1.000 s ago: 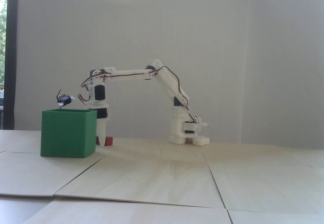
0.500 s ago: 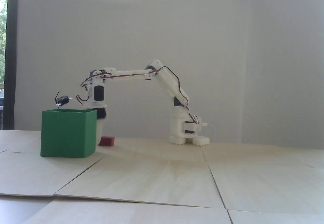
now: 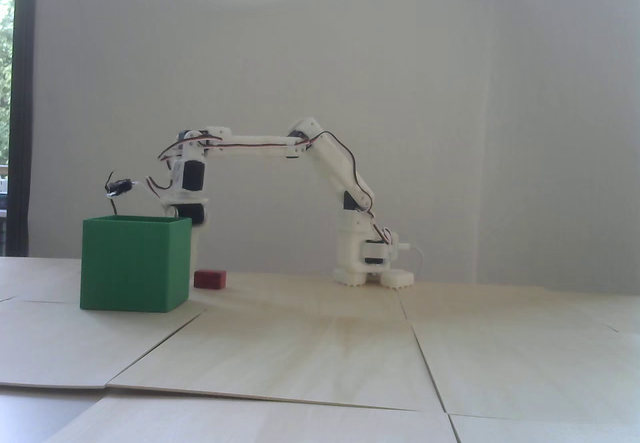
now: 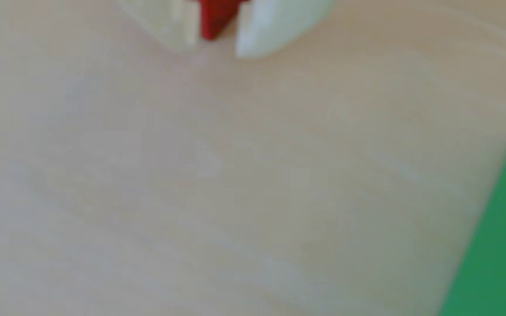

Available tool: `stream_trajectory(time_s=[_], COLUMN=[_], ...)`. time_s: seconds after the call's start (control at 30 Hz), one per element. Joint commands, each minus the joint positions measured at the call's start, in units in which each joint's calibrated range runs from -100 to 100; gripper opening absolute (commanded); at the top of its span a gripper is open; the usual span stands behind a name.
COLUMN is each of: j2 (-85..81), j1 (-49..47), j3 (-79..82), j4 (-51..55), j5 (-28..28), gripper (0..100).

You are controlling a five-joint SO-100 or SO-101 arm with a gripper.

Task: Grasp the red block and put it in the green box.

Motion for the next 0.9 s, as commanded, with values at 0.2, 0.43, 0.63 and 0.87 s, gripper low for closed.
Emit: stream_trajectory(time_s=[0.2,0.43,0.63,0.87], j2=[-3.7,-8.5,-8.9,-8.9], j1=[-2.0,-3.1,-4.0,-4.8], j3=[-5.7,2.2,2.4,2.4], j4=[-0.7,-0.8,-0.8,-0.7], j5=[-2.9,-3.1,-8.0,-9.7], gripper=[15,16,16,16])
